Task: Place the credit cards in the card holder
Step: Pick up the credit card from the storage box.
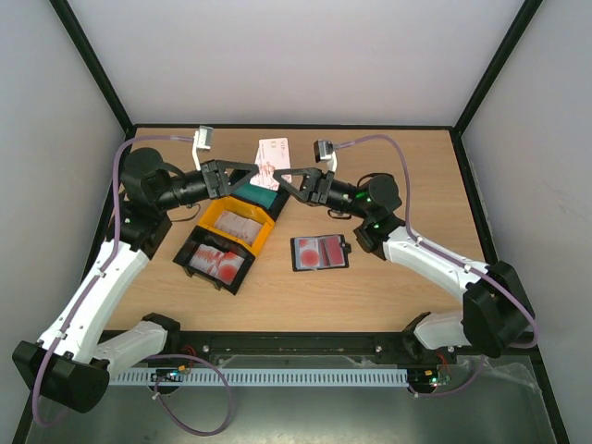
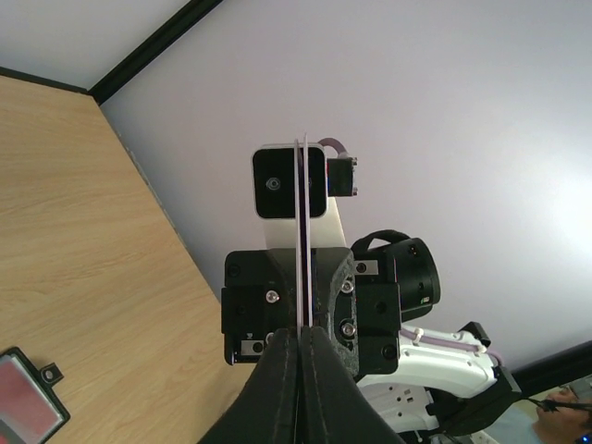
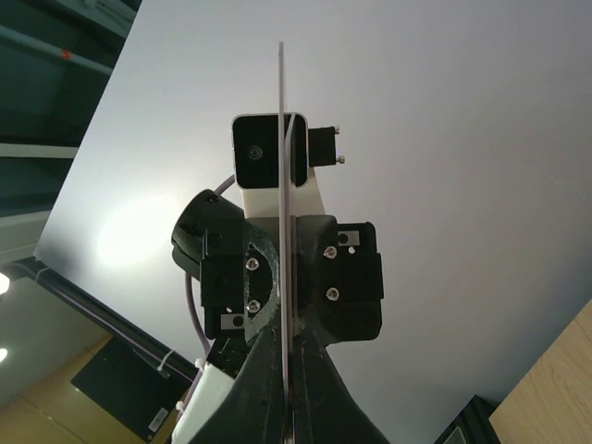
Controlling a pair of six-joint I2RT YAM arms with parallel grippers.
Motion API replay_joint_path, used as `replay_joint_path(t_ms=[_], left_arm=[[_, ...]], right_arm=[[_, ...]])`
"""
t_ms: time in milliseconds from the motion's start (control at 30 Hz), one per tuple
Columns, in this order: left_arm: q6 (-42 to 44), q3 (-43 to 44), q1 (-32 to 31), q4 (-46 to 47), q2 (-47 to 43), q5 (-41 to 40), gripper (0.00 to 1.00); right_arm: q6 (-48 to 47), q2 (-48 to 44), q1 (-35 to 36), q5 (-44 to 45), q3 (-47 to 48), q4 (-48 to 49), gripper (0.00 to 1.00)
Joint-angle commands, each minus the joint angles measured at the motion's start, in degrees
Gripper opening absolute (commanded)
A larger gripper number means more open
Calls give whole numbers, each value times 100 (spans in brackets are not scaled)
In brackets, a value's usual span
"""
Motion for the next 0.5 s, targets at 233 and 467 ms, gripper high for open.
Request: replay_joint_path(t_ms=[233,467], left_arm=[[476,113,117,-627,-19,-272,3],[494,150,285,-701,-166,-572,2]], right_arm=[[-653,-450,-138,-32,-121,-788,2],[-1081,-809,-285,297,-323,-1468,5]])
